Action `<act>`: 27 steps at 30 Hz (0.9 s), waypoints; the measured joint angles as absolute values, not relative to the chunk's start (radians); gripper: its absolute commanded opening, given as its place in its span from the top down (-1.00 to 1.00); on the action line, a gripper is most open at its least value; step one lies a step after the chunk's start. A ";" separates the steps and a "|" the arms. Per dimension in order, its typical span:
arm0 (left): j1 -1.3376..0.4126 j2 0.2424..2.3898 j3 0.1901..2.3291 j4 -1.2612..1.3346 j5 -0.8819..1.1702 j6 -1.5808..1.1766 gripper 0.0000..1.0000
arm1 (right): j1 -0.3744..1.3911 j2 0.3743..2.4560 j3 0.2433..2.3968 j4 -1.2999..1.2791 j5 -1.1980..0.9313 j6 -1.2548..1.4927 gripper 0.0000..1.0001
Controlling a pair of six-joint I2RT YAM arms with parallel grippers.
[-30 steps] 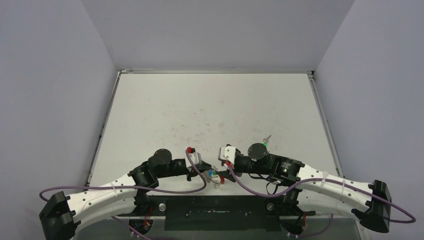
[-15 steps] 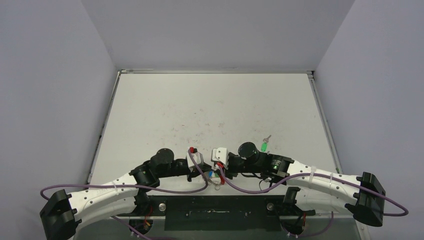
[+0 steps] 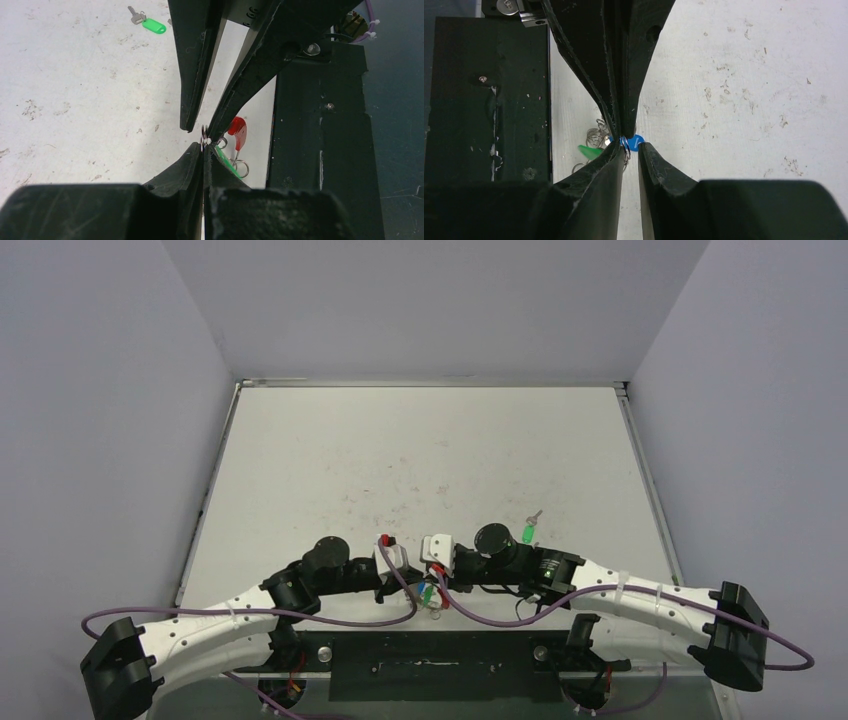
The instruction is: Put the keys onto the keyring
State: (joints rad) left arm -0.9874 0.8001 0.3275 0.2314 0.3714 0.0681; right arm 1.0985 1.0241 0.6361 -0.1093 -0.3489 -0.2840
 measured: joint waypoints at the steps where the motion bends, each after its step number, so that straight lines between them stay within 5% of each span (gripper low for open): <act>1: -0.987 0.802 0.327 0.232 0.371 0.068 1.00 | 1.098 1.028 0.636 -0.108 -0.349 -0.284 0.62; 5: -0.988 0.802 0.327 0.233 0.372 0.068 1.00 | 1.098 1.032 0.638 -0.107 -0.354 -0.285 0.63; 12: -0.987 0.802 0.327 0.233 0.367 0.069 1.00 | 1.098 1.048 0.648 -0.112 -0.365 -0.291 1.00; 19: -0.987 0.802 0.327 0.231 0.366 0.072 1.00 | 1.098 1.048 0.648 -0.114 -0.369 -0.300 1.00; 27: -0.989 0.717 0.324 0.206 0.350 0.065 0.28 | 1.098 1.005 0.581 -0.030 -0.352 -0.260 1.00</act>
